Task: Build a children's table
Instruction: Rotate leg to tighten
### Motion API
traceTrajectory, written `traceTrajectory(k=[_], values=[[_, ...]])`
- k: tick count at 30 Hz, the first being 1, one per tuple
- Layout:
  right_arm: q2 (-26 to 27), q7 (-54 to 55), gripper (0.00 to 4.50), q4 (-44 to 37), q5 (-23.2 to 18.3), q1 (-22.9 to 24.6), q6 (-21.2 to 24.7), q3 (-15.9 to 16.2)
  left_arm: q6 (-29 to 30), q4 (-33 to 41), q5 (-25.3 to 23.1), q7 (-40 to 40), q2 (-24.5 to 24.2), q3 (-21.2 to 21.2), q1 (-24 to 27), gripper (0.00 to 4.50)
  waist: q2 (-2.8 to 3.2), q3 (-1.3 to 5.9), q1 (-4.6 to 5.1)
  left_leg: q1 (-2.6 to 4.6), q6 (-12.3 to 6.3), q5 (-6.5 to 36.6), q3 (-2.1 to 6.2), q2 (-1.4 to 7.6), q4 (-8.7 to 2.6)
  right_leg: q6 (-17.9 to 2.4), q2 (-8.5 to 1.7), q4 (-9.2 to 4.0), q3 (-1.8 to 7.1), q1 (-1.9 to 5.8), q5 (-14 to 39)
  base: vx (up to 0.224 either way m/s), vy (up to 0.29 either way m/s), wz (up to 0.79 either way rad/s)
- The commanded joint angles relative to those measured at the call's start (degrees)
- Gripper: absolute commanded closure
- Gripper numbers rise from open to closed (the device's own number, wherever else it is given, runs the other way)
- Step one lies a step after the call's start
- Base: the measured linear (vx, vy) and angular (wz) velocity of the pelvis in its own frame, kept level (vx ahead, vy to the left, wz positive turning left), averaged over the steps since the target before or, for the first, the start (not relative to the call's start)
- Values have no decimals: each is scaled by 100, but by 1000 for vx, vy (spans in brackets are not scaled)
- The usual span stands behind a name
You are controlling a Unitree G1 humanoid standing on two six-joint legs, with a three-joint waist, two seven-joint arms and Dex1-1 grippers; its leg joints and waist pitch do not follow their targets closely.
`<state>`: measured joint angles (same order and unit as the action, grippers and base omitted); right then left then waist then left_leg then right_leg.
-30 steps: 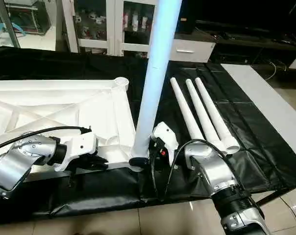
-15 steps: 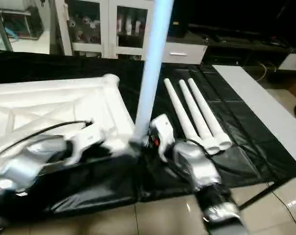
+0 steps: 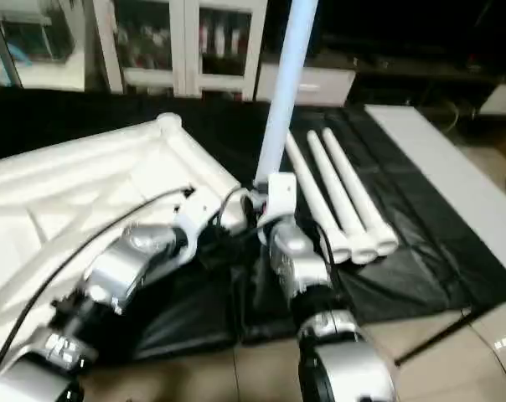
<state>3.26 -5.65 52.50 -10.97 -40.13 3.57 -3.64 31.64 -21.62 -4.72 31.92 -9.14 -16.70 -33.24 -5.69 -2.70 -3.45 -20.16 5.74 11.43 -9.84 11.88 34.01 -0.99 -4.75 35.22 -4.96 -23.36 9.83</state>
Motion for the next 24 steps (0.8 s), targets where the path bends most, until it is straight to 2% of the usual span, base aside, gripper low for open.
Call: traceTrajectory(k=[1, 2, 4, 5, 8, 10, 11, 13, 14, 15, 19, 20, 24], values=[[217, -552, 117, -105, -130, -27, -125, 133, -48, -198, -132, -333, -67, 85, 14, 450, 73, 380, 1, -8, 13, 770, 8, 138, -414, -813, -346, -333, 304, 270, 766, 55, -1, -1], [180, -759, 100, -143, -166, -11, -186, 86, -48, -169, -157, -256, -118, 53, 55, 450, 85, 388, 0, -19, -45, 507, 5, 134, -406, -915, -339, -287, 301, 291, 405, 0, 0, 0], [63, -976, 97, -293, -155, 72, -210, 132, -128, -71, -135, -41, -224, -5, 133, 450, 94, 388, 2, -8, -182, 348, -12, 131, -390, -1068, -332, -267, 299, 304, 94, 0, 0, 0], [-58, -1212, 82, -449, -109, 163, -222, 247, -186, 55, -115, 169, -338, -78, 204, 450, 92, 371, 16, -35, -217, 404, -6, 132, -406, -1070, -336, -285, 295, 335, 193, 0, 0, 0], [-423, -1875, 58, -1037, 11, 467, -97, 606, -343, 538, 52, 873, -670, -282, 457, 450, 107, 352, 35, -5, -168, 609, -1, 160, -421, -1076, -359, -327, 298, 325, 535, 0, 0, 0], [-564, -2120, 52, -1252, 41, 581, -14, 700, -353, 735, 135, 1146, -812, -354, 553, 450, 102, 332, 56, -7, -125, 833, -2, 171, -439, -1041, -364, -359, 308, 311, 855, 0, 0, 0], [-773, -2450, 52, -1520, 54, 722, 118, 830, -339, 932, 174, 1442, -1022, -464, 651, 450, 127, 317, 33, 15, -72, 913, 12, 169, -449, -999, -350, -379, 305, 306, 1042, 0, 0, 0], [-1128, -2950, 52, -1892, 49, 924, 294, 989, -457, 1191, 231, 1937, -1383, -640, 800, 450, 138, 319, 18, 19, -71, 947, 20, 180, -450, -985, -351, -379, 305, 310, 1050, 0, 0, 0], [-1374, -3324, 52, -2124, 30, 1053, 425, 1057, -489, 1353, 288, 2262, -1633, -745, 895, 450, 151, 311, 13, 42, -63, 960, 8, 190, -459, -1019, -350, -376, 314, 287, 1029, 0, 0, 0], [-1514, -3543, 52, -2253, 9, 1130, 452, 1076, -561, 1462, 360, 2479, -1770, -787, 953, 450, 142, 314, 4, 39, -70, 927, 3, 189, -457, -1046, -337, -361, 317, 288, 937, 0, 0, 0], [-1890, -4171, 52, -2608, -174, 1342, 650, 1148, -560, 1773, 537, 2989, -2081, -867, 1078, 450, 155, 279, -32, 53, -35, 1205, -4, 184, -482, -1051, -336, -404, 326, 262, 1249, 0, 0, 0], [-2169, -4648, 52, -2850, -318, 1489, 826, 1240, -558, 1958, 615, 3299, -2255, -916, 1150, 450, 153, 285, -50, 64, 6, 1258, 3, 190, -479, -1021, -340, -409, 324, 265, 1337, 0, 0, 0], [-2569, -5285, 52, -3182, -319, 1675, 995, 1515, -608, 2131, 658, 3652, -2526, -1034, 1220, 450, 149, 274, -110, 67, -14, 1335, 8, 191, -492, -979, -335, -424, 326, 266, 1431, 0, 0, 0]])
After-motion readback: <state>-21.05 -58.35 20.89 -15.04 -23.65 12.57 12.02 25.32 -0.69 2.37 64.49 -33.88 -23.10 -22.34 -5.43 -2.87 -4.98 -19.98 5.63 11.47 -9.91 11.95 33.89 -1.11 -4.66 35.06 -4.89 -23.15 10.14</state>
